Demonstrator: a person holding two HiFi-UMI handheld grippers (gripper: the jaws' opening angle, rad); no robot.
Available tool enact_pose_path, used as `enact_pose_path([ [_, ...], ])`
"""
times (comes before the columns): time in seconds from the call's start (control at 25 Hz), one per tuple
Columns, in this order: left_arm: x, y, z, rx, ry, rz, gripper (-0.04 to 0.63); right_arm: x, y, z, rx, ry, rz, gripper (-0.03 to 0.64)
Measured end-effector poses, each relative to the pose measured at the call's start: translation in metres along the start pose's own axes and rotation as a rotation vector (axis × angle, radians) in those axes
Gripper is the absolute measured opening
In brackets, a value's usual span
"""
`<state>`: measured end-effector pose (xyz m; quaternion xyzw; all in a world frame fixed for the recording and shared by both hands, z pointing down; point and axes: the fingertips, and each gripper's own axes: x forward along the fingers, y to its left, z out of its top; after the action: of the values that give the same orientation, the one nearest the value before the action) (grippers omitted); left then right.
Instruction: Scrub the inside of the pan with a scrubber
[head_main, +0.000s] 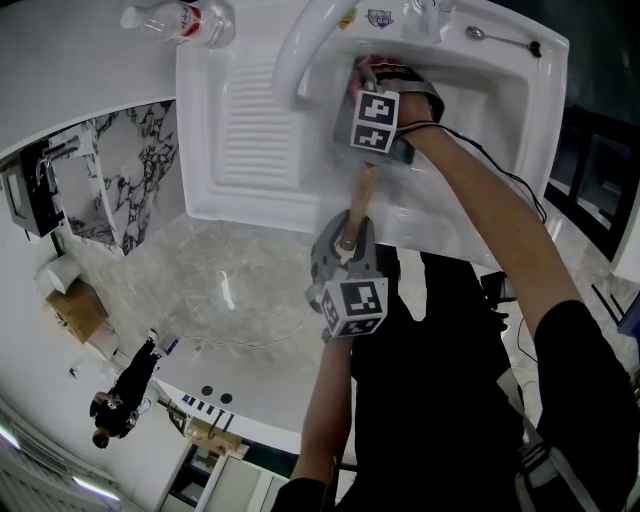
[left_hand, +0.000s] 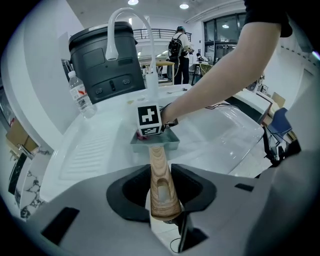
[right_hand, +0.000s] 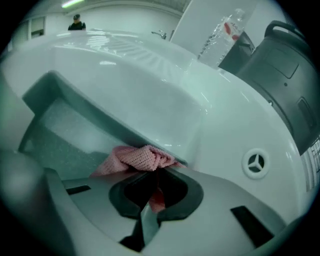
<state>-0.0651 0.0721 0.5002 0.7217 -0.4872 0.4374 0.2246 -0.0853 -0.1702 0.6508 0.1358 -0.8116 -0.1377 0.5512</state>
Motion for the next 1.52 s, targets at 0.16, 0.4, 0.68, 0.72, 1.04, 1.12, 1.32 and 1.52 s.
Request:
enact_pose_path([
  [0.16,0.0,0.0,0.0,-0.01,-0.003,0.003,0.149,-0.022,0.024,0.026,-0.011,-0.111,0.127,0.035],
  [0.4,0.001,0.0,-0.001,-0.016,-0.001,0.002,0.149,-0.055,0.06,0.05,0.023,-0.218,0.323,0.035],
  [0.68,0.001,0.0,0.0,-0.027,0.001,0.011,0.149,-0.077,0.08,0.063,0.209,-0.301,0.627,0.035],
  [0.72,0.001,0.001,-0.001,-0.032,0.002,0.012,0.148,-0.08,0.083,0.064,0.214,-0.306,0.657,0.035],
  [1.04,0.002,0.002,-0.002,-0.119,0.009,0.028,0.147,-0.096,0.101,0.035,0.116,-0.162,0.875,0.035],
  [1.12,0.002,0.003,-0.002,-0.141,0.01,0.026,0.147,-0.101,0.109,0.02,0.064,-0.099,0.926,0.035],
  [1.32,0.003,0.004,-0.002,-0.151,0.016,0.042,0.147,-0.111,0.122,-0.009,-0.049,0.007,1.02,0.035],
  [1.52,0.003,0.004,-0.002,-0.157,0.024,0.055,0.147,-0.117,0.129,-0.026,-0.109,0.049,1.056,0.035],
])
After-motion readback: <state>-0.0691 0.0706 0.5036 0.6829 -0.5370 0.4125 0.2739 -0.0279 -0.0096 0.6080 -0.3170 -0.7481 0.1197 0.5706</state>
